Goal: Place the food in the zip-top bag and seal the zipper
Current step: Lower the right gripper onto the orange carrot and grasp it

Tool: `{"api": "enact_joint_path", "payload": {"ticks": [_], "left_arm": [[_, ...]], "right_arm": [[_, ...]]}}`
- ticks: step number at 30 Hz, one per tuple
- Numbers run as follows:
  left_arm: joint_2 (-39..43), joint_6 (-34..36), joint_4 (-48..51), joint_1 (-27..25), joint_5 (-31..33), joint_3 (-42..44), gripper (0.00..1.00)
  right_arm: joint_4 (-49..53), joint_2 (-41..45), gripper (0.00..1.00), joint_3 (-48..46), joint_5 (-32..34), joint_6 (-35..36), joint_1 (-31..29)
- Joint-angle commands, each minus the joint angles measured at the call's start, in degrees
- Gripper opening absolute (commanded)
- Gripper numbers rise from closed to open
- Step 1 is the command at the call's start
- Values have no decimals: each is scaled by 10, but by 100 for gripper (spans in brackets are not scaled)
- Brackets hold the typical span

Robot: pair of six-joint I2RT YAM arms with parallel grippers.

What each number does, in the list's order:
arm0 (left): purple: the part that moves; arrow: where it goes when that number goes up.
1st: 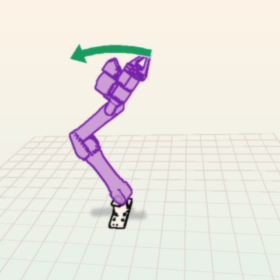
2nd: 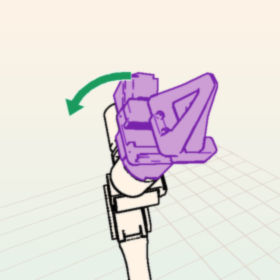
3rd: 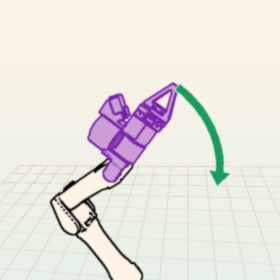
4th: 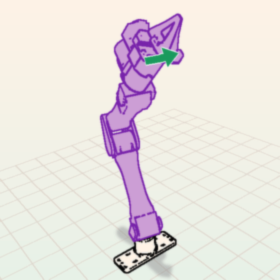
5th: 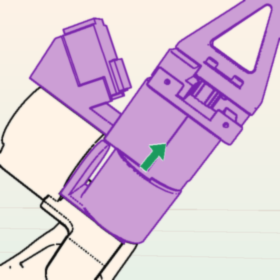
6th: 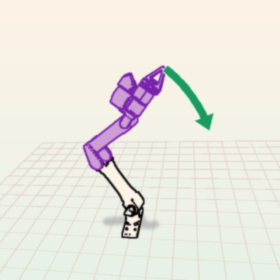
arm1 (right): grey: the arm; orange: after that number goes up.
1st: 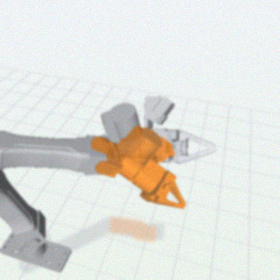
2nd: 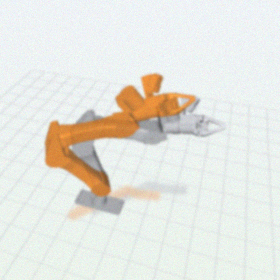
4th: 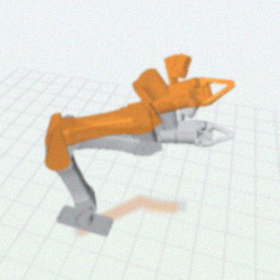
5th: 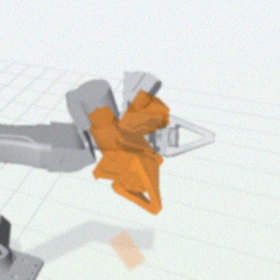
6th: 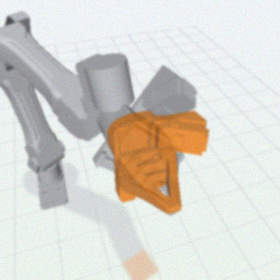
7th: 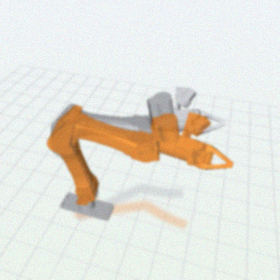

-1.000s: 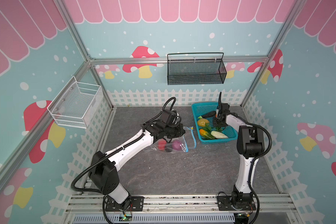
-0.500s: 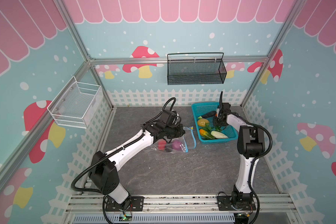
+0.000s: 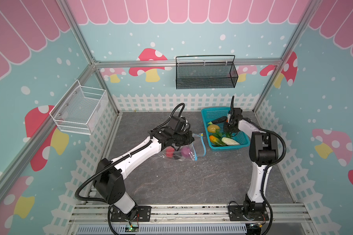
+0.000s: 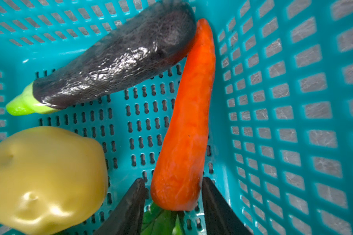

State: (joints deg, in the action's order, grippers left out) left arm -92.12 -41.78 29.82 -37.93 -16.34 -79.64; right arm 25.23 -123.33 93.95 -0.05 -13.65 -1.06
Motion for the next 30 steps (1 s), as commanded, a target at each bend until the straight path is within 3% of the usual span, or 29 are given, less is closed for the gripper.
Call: {"api": "enact_joint_path", "payload": {"ticks": [1, 17, 30], "left_arm": [[13, 4, -8, 4, -1, 4, 0], [11, 4, -8, 5, -2, 0, 0], [19, 3, -8, 4, 1, 8, 0]], "right_arm": [[-2, -18, 50, 18, -6, -1, 4], [12, -15, 39, 40, -16, 1, 4], [16, -36, 52, 45, -14, -17, 9]]}}
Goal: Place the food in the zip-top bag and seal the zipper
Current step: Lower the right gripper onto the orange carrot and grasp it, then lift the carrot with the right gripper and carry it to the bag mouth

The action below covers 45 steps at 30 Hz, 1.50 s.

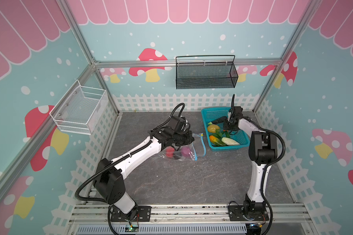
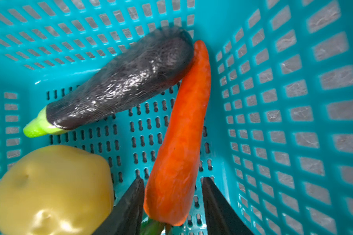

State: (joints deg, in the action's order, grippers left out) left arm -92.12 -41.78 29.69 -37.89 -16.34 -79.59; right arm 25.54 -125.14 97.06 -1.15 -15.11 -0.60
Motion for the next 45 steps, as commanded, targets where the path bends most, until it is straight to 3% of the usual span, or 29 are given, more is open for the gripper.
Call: {"api": "enact_joint_path", "payload": {"ticks": [1, 5, 12, 24, 38, 45], "left_arm": [[19, 3, -8, 4, 1, 8, 0], [19, 3, -8, 4, 1, 8, 0], [20, 5, -7, 5, 2, 10, 0], [18, 0, -11, 6, 1, 11, 0], [17, 2, -6, 6, 1, -2, 0], [12, 13, 19, 5, -2, -25, 0]], "right_arm": [[13, -20, 53, 15, -4, -3, 4], [14, -26, 54, 18, -4, -3, 4], [14, -27, 41, 21, -9, -5, 4], [41, 33, 33, 22, -7, 24, 4], [43, 205, 31, -101, -31, 112, 1], [-2, 306, 25, -194, -59, 223, -30]]}}
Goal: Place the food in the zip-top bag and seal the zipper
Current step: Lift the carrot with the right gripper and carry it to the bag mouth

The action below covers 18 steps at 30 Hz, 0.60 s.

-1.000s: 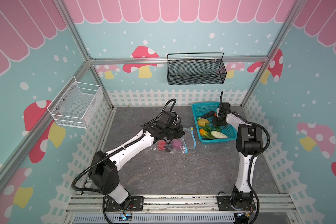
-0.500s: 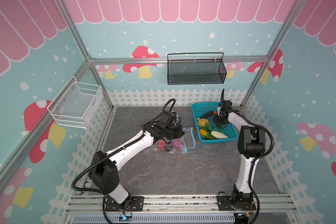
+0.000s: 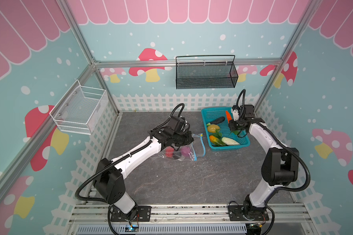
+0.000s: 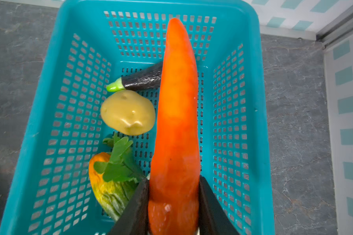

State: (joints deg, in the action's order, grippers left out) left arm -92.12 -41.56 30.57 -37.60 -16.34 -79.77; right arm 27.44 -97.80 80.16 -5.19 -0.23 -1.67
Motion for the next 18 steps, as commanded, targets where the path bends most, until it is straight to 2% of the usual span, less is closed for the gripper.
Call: {"api": "enact_joint_path", "payload": {"ticks": [1, 6, 10, 17, 18], "left_arm": [[12, 12, 12, 3, -2, -25, 0], [12, 16, 13, 4, -5, -33, 0], [9, 17, 14, 3, -7, -37, 0], [-2, 21, 20, 3, -19, -46, 0], [-4, 22, 20, 3, -19, -48, 0]], "right_arm": [[-28, 48, 24, -41, -17, 94, -28], [-41, 103, 24, -92, 40, 162, -75], [-56, 161, 21, -144, 62, 219, -113], [-39, 285, 13, -218, 13, 245, -149], [-33, 305, 9, -227, 0, 253, -154]]}}
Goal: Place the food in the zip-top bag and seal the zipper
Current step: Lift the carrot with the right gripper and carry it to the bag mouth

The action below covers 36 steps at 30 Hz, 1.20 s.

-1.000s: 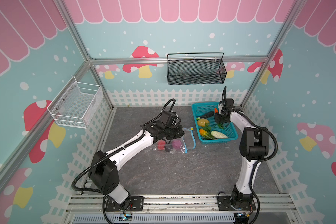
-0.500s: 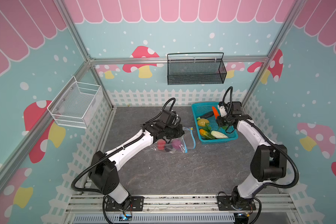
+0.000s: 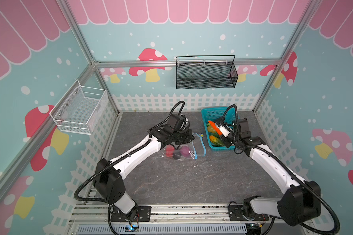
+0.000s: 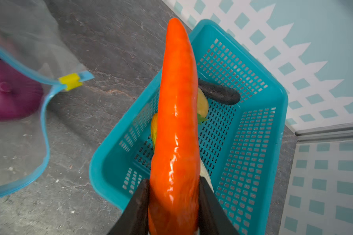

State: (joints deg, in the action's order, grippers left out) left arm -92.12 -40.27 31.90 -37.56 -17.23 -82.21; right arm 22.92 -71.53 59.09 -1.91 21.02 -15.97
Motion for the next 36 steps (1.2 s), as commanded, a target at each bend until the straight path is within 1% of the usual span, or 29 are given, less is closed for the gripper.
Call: {"api": "enact_joint_path", "payload": {"ticks": [1, 5, 8, 12, 15, 22, 25, 29, 36], "left_arm": [[-6, 9, 7, 3, -10, -25, 0], [-10, 9, 7, 2, -11, -31, 0], [-9, 7, 8, 3, -8, -33, 0], [-6, 6, 8, 1, -4, -37, 0], [-3, 8, 8, 1, 0, -37, 0], [-3, 13, 16, 2, 5, -40, 0], [-6, 13, 16, 2, 2, -41, 0], [-7, 13, 17, 2, -1, -40, 0], [-1, 11, 15, -2, 0, -31, 0]], "right_arm": [[17, 59, 6, -25, -43, 52, -15], [47, 114, 0, -59, -60, 74, -30], [92, 124, 0, -64, -55, 102, -49], [131, 142, 0, -78, -58, 160, -90], [140, 145, 0, -77, -41, 175, -114], [161, 123, 0, -53, 42, 213, -180], [160, 109, 0, -41, 58, 228, -201], [159, 77, 0, -21, 57, 238, -216], [140, 25, 0, 12, 27, 241, -224]]}}
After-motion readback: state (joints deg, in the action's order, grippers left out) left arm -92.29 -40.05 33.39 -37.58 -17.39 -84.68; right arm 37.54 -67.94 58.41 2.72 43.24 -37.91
